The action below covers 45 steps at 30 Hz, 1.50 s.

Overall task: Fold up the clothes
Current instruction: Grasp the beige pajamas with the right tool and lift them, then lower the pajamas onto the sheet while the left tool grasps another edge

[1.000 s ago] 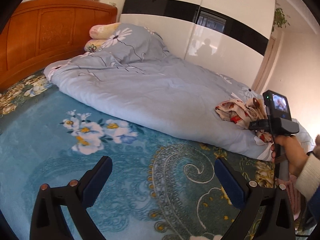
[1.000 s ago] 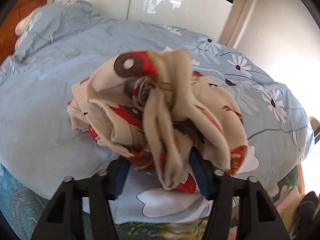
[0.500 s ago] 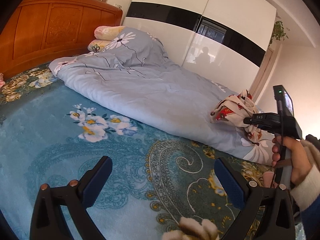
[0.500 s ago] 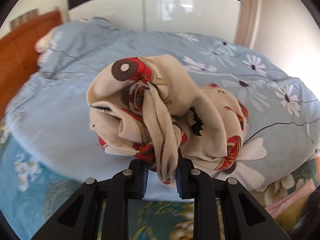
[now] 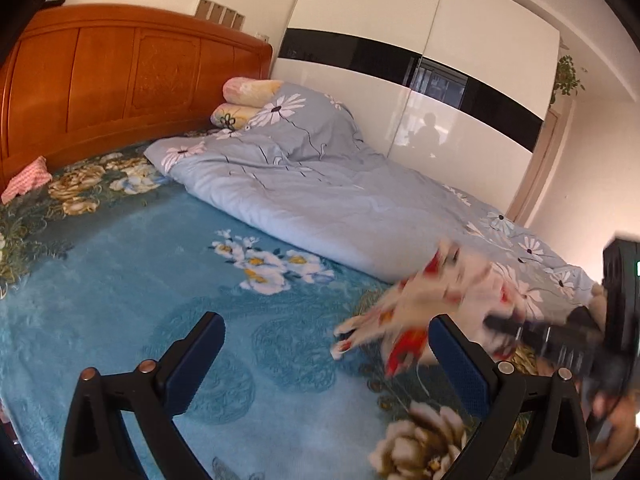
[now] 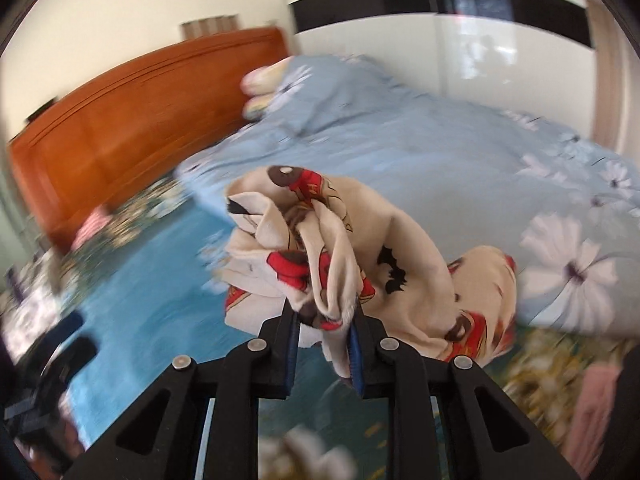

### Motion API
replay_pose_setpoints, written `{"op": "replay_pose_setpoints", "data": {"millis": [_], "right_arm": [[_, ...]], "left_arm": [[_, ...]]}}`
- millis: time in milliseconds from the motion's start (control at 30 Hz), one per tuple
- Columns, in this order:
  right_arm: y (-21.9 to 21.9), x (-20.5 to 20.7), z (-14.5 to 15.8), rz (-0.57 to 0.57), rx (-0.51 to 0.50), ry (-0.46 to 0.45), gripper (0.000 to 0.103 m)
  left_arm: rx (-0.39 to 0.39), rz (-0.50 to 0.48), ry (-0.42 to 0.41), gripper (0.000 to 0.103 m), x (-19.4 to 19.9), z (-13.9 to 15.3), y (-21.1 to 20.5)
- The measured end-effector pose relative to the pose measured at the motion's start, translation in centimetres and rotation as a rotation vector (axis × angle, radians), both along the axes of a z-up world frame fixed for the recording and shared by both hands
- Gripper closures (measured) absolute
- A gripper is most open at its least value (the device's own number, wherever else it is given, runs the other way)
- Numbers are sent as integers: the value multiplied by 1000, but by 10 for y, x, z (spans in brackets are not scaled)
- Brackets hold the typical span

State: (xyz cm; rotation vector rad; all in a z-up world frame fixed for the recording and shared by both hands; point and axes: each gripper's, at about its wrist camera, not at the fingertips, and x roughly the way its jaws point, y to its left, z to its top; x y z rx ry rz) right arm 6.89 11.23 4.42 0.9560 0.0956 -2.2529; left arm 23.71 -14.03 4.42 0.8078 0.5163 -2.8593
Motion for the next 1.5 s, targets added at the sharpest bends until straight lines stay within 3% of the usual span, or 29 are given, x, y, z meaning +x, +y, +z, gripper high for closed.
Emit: {"op": "replay_pose_setpoints", "data": {"millis": [167, 233, 333, 467, 600, 700, 900, 1067, 1233, 1367, 1500], "right_arm": [[-7, 77, -62, 133, 153, -104, 81], [1, 102, -94, 135, 236, -172, 81], [26, 115, -117, 66, 249, -265, 81], [54, 121, -122, -15, 236, -333, 91], [67, 133, -126, -42, 251, -373, 91], [76, 138, -112, -69, 219, -355, 91], [73, 121, -71, -65, 133, -233, 91], [59, 95, -75, -56, 108, -246, 91], [41, 96, -90, -43, 110, -289, 91], [44, 99, -100, -49, 121, -315, 96], [50, 105, -109, -54, 140, -332, 97]], "left_arm": [[-26, -114, -93, 0, 13, -17, 12], [-20, -176, -131, 0, 14, -26, 22], [-28, -239, -159, 0, 17, -36, 40], [48, -278, -199, 0, 20, -44, 55], [69, -307, -215, 1, 20, -49, 63], [82, -315, -209, 1, 21, -47, 63], [84, -313, -218, 1, 20, -46, 60], [93, -323, -234, 1, 19, -48, 60], [140, -374, -225, 1, 9, -41, 68], [98, -450, -225, 6, -7, -31, 97], [33, -509, -259, 20, -22, -31, 126]]}}
